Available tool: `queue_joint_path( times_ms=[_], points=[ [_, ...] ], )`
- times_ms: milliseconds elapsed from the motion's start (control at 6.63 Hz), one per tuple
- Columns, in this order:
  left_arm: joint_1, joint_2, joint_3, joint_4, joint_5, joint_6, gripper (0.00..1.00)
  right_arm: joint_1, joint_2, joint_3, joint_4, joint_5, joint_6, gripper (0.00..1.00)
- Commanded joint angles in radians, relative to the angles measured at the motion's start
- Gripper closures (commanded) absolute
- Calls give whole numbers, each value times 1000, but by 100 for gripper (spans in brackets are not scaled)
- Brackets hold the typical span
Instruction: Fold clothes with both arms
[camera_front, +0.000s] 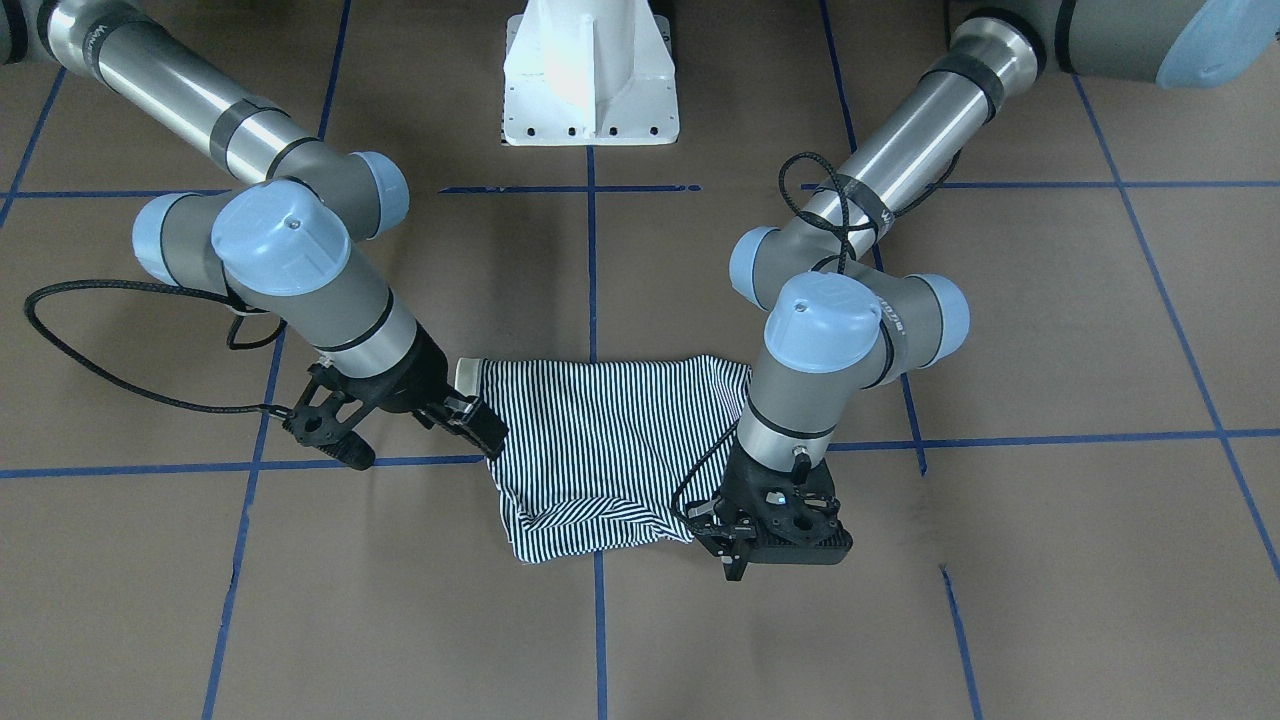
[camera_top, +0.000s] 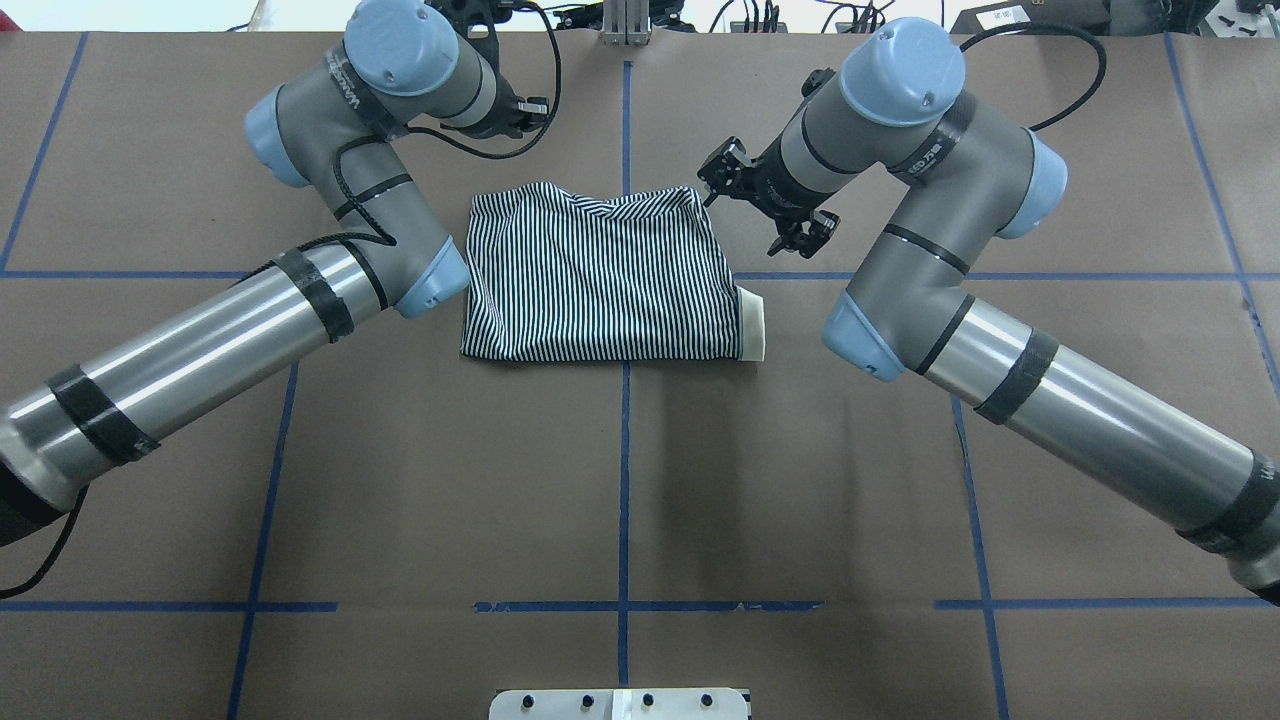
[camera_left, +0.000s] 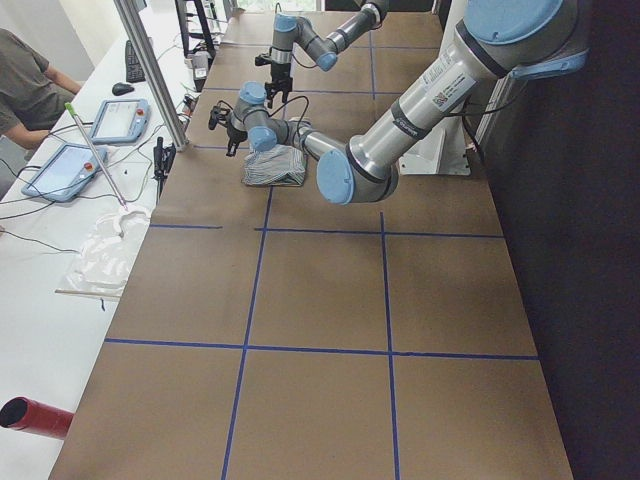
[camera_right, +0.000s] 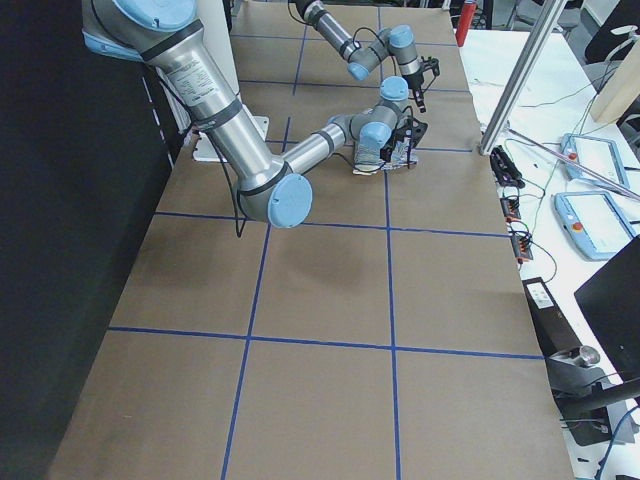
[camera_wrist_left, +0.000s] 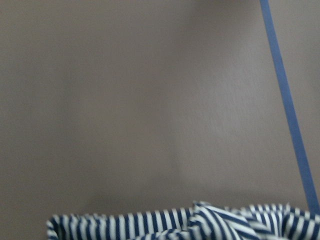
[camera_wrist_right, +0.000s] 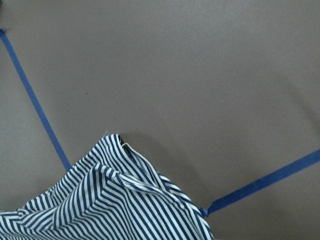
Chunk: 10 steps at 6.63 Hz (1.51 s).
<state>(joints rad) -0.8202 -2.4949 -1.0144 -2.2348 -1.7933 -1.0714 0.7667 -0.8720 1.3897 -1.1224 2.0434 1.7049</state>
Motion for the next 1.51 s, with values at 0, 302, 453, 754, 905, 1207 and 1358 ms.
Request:
queue_joint_path(
  times_ms=[0,302,453,754,905,1207,1358],
  points=[
    [-13,81,-128,4,-55,-45,100,-46,28,-6,1,-63,47,0],
    [68,155,-209,42,-52,-96,100,-44,30,-6,4,-63,44,0],
    [108,248,-334,96,-52,-94,100,-44,30,-4,4,-63,44,0],
    [174,350,-495,196,-51,-105,100,-43,30,-1,0,-62,42,0],
    [212,350,-494,196,-49,-146,100,-43,30,2,-1,-58,44,0],
    [231,355,-494,196,-46,-157,100,-43,28,2,-2,-55,44,0],
    [231,363,-494,196,-44,-156,100,-41,28,3,-2,-55,45,0]
  ],
)
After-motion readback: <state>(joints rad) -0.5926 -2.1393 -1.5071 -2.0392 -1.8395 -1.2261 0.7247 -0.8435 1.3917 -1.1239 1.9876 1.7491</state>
